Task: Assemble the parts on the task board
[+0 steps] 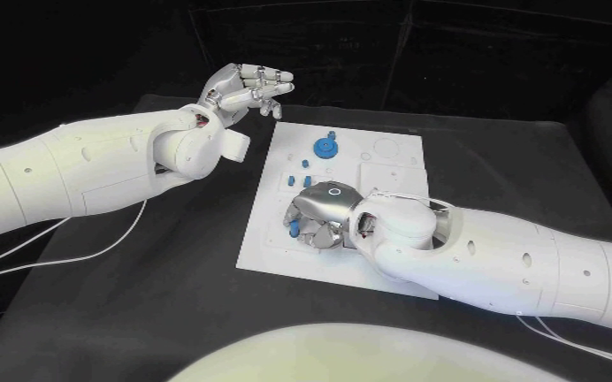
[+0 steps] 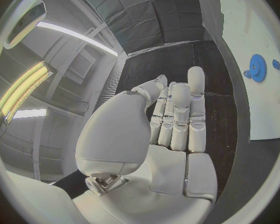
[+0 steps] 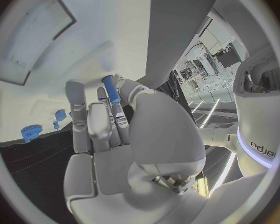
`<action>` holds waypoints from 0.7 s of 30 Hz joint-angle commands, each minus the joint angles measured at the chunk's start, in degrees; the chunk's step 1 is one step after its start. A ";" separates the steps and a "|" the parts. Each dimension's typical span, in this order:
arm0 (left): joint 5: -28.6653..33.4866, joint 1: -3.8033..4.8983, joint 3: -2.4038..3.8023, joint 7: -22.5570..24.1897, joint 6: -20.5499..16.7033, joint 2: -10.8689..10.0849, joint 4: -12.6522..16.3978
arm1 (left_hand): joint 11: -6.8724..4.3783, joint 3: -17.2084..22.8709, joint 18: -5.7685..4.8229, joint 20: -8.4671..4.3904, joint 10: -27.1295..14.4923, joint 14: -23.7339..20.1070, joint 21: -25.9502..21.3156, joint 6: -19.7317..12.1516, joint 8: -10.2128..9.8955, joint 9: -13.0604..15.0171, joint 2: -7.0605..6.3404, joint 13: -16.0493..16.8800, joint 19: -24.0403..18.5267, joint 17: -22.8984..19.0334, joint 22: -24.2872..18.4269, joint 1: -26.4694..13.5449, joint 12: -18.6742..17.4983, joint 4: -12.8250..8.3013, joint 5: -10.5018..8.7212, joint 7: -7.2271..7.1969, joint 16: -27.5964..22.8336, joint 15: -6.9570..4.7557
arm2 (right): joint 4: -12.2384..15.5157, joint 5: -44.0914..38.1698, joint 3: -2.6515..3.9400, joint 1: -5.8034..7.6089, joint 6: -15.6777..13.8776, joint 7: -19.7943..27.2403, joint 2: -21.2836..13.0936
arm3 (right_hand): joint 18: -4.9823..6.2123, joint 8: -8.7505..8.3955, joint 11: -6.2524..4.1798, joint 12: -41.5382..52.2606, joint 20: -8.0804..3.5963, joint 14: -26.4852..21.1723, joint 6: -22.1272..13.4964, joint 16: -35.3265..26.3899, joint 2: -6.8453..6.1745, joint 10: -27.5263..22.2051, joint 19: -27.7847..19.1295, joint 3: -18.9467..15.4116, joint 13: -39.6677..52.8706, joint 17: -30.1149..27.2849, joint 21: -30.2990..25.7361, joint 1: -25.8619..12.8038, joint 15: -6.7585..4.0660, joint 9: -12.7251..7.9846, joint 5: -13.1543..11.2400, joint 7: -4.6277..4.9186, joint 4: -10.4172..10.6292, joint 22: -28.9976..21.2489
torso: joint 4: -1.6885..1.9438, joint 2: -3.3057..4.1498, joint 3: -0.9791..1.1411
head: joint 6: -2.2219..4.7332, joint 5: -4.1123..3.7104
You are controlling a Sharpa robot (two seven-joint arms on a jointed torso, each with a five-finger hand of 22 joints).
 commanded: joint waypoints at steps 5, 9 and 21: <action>0.11 0.07 0.04 0.15 0.49 -0.04 0.05 | 0.32 -0.09 0.80 0.14 -0.22 -0.12 -0.35 -0.14 -0.06 -0.09 0.25 -0.02 0.03 0.06 -0.09 0.18 -0.38 -0.25 0.19 0.41 -0.21 0.14 | 1.02 1.17 0.01 0.06 -7.16 1.67 -1.21 | 1.40 -0.02 0.19 0.64 0.25 -0.40 -4.15 -1.93 -0.07 -3.71 -1.25 -2.90 0.27 -2.74 -2.43 -0.31 0.32 0.13 0.68 -0.28 -0.39 -3.33 | -0.02 -0.01 0.08 | 0.10 -0.06; 0.11 0.06 0.04 0.11 0.59 -0.03 -0.07 | 0.32 -0.09 0.80 0.14 -0.22 -0.12 -0.35 -0.14 -0.06 -0.09 0.25 -0.02 0.03 0.06 -0.09 0.18 -0.38 -0.25 0.19 0.41 -0.21 0.14 | 2.62 2.02 0.05 0.06 -10.13 2.50 -2.85 | 1.33 0.00 0.09 1.50 0.17 -0.32 -4.74 -2.15 0.00 -3.67 -0.68 -3.98 0.33 -2.94 -2.44 -0.23 0.22 0.18 1.67 -0.25 -0.48 -3.14 | -0.12 -0.10 0.13 | 0.09 0.00; 0.11 0.01 -0.02 0.03 0.83 -0.04 -0.33 | 0.32 -0.09 0.80 0.14 -0.22 -0.12 -0.35 -0.14 -0.06 -0.09 0.25 -0.02 0.03 0.06 -0.09 0.18 -0.38 -0.25 0.19 0.41 -0.21 0.14 | 10.63 12.62 1.98 1.52 -14.70 2.00 -15.41 | -0.42 2.86 -2.77 11.93 -0.96 2.54 1.25 3.68 0.79 12.41 5.97 -7.21 3.87 7.08 3.21 -1.17 -1.63 1.37 2.75 -1.05 0.77 7.33 | -0.21 -0.53 -0.10 | 0.88 -1.98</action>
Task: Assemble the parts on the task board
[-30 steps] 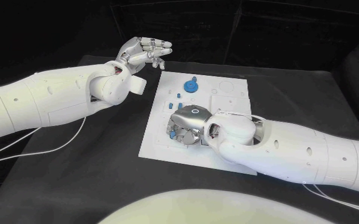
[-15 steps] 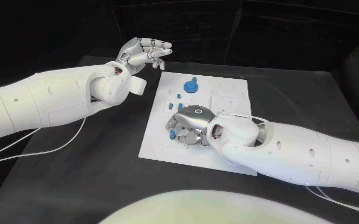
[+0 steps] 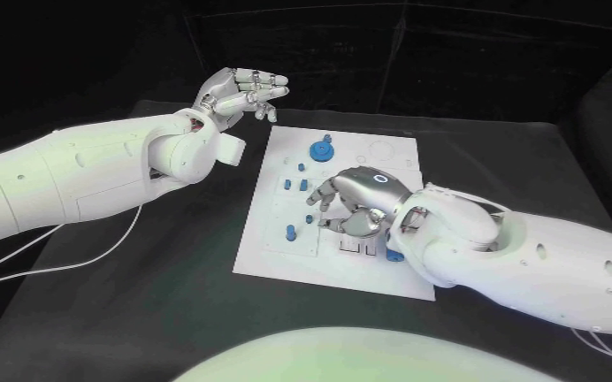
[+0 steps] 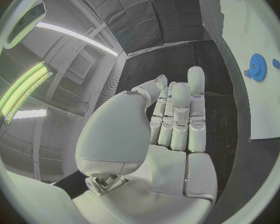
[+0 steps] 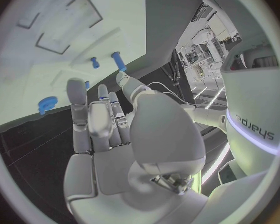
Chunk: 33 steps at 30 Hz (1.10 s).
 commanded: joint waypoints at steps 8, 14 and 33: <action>0.11 -0.10 -0.13 0.21 0.87 -0.13 -0.10 | 0.29 -0.19 0.81 0.17 -0.22 -0.16 -0.45 -0.13 -0.04 -0.11 0.37 -0.01 0.06 -0.10 -0.19 0.05 -0.40 -0.25 0.20 0.35 -0.30 0.15 | 4.32 21.02 0.51 1.30 -6.50 -6.09 -11.72 | -2.87 4.61 -4.95 35.49 -4.02 3.56 6.40 9.68 -1.57 15.77 8.02 -10.20 32.65 15.56 9.05 -5.69 -3.67 1.15 6.71 -4.10 6.27 14.89 | -0.96 -0.86 -0.30 | 0.51 -3.04; 0.11 -0.28 -0.23 0.25 1.01 -0.25 0.16 | 0.28 -0.19 0.81 0.17 -0.19 -0.16 -0.46 -0.11 -0.03 -0.10 0.37 0.00 0.06 -0.11 -0.19 0.06 -0.39 -0.26 0.20 0.33 -0.30 0.14 | 5.22 21.28 0.37 1.10 -6.44 -15.82 -15.85 | -3.82 8.63 -5.30 60.97 -4.04 4.42 8.69 12.94 0.47 18.47 9.73 -17.44 62.64 22.41 11.45 -7.71 -4.72 4.15 9.82 -4.86 11.29 19.29 | -1.38 -1.03 -0.29 | 0.27 -4.41; 0.11 -0.59 -0.47 0.25 1.19 -0.52 0.31 | 0.25 -0.22 0.81 0.17 -0.11 -0.18 -0.47 -0.06 0.00 -0.09 0.39 0.02 0.07 -0.14 -0.21 0.04 -0.35 -0.27 0.19 0.30 -0.32 0.14 | 6.76 14.60 -1.98 -1.05 -1.36 -26.26 -17.48 | -3.76 11.39 -5.05 64.29 -3.94 4.62 6.03 13.71 1.30 18.58 9.55 -27.76 68.79 24.21 11.74 -11.57 -4.17 8.78 6.75 -4.84 17.58 19.89 | -1.37 -0.98 -0.25 | -0.29 -5.63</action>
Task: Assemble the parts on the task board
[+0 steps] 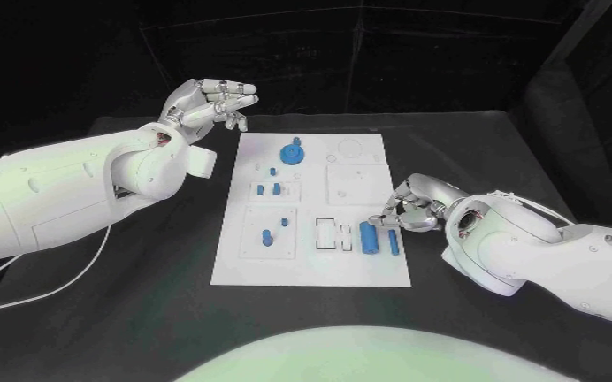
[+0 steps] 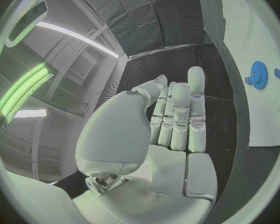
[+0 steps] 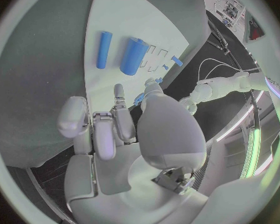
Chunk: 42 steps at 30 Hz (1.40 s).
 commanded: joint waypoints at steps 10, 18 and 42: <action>0.11 0.00 -0.01 0.22 0.79 -0.09 0.10 | 0.25 -0.22 0.81 0.17 -0.11 -0.17 -0.24 -0.06 0.00 -0.04 0.39 0.02 0.06 -0.09 -0.09 0.04 -0.11 -0.27 0.19 0.30 -0.32 0.14 | -0.63 -4.86 -0.08 -0.99 3.89 -3.05 1.94 | -0.60 0.60 0.12 0.30 0.30 4.68 -0.27 0.28 0.02 0.41 -0.01 -0.73 0.41 7.30 0.46 -0.97 0.08 0.59 -0.33 0.01 -0.03 0.23 | 0.05 0.03 -0.09 | -0.21 -0.01; 0.11 -0.01 -0.02 0.23 0.78 -0.23 0.17 | 0.25 -0.22 0.81 0.17 -0.11 -0.17 -0.24 -0.06 0.00 -0.04 0.39 0.02 0.06 -0.09 -0.09 0.04 -0.11 -0.27 0.19 0.30 -0.32 0.14 | -2.03 -5.29 -0.09 -1.85 4.88 -3.79 3.32 | -0.60 0.79 0.07 0.35 0.29 4.69 -0.14 0.30 0.00 0.44 -0.02 -0.85 0.52 7.36 0.45 -1.04 0.05 0.77 -0.43 -0.05 -0.04 0.23 | 0.09 0.03 -0.04 | -0.32 0.21; 0.11 0.00 -0.02 0.17 0.78 -0.61 0.21 | 0.21 -0.28 0.83 0.16 -0.05 -0.18 -0.28 -0.01 0.02 -0.03 0.38 0.03 0.07 -0.10 -0.13 0.03 -0.08 -0.32 0.20 0.26 -0.33 0.11 | -2.53 -8.62 -0.11 -2.61 5.35 -5.33 5.36 | -0.70 2.95 -0.42 0.41 -0.08 4.80 -0.04 0.54 2.97 0.80 0.19 -1.22 1.90 8.03 0.73 3.81 -0.37 3.80 7.49 -0.59 -0.34 0.94 | 0.01 0.00 0.04 | -0.54 0.40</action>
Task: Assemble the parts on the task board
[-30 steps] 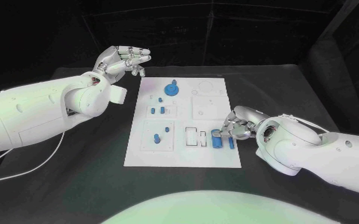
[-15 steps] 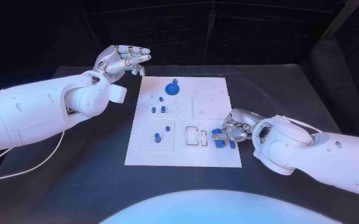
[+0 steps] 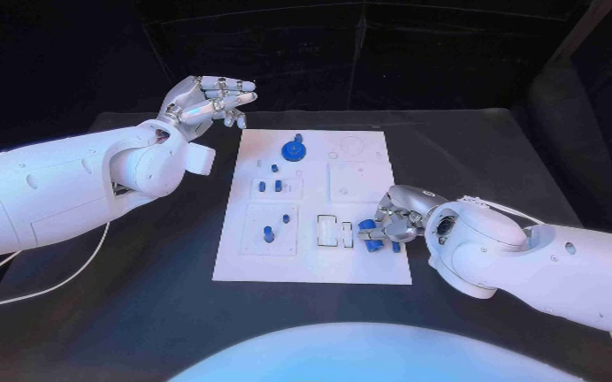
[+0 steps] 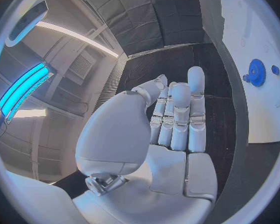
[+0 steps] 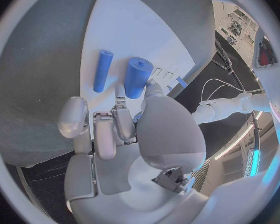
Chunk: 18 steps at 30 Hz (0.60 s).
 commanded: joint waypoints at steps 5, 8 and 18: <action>0.11 0.07 0.04 0.22 0.67 -0.01 0.02 | 0.21 -0.12 0.83 0.16 -0.05 -0.18 -0.28 -0.01 0.02 -0.05 0.38 0.03 0.07 -0.06 -0.07 0.03 -0.09 -0.16 0.20 0.26 -0.33 0.11 | 1.80 -1.01 -0.17 -0.20 -3.92 -0.53 -1.24 | -0.77 0.80 -0.40 0.70 -0.24 4.88 0.62 0.46 2.21 0.86 0.42 -0.55 1.61 8.44 0.33 0.65 -0.56 1.04 4.32 -0.57 -0.09 0.49 | -0.04 -0.12 0.03 | 0.08 -0.10; 0.11 0.07 0.04 0.06 0.84 0.14 -0.06 | 0.21 -0.12 0.83 0.16 -0.05 -0.18 -0.28 -0.01 0.02 -0.05 0.38 0.03 0.07 -0.06 -0.07 0.03 -0.09 -0.16 0.20 0.26 -0.33 0.11 | 2.49 1.19 -0.15 -0.15 -7.43 0.42 -1.87 | -0.79 1.08 -0.52 0.58 -0.32 4.90 0.92 0.49 2.89 0.88 0.49 -0.68 1.61 8.53 0.40 0.45 -0.65 1.38 4.88 -0.72 0.04 0.63 | 0.14 -0.11 -0.15 | 0.28 -0.48; 0.11 0.07 0.04 -0.02 0.96 0.31 -0.08 | 0.21 -0.12 0.83 0.16 -0.05 -0.18 -0.28 -0.01 0.02 -0.05 0.38 0.03 0.07 -0.06 -0.07 0.03 -0.09 -0.16 0.20 0.26 -0.33 0.11 | 4.16 4.78 -0.09 -0.07 -12.76 2.57 -1.80 | -0.85 1.44 -0.76 0.59 -0.51 4.94 1.28 0.58 3.90 1.06 0.67 -0.96 1.85 8.76 0.56 0.24 -0.86 1.95 5.97 -0.97 0.10 0.99 | 0.03 0.03 -0.04 | 0.33 -0.15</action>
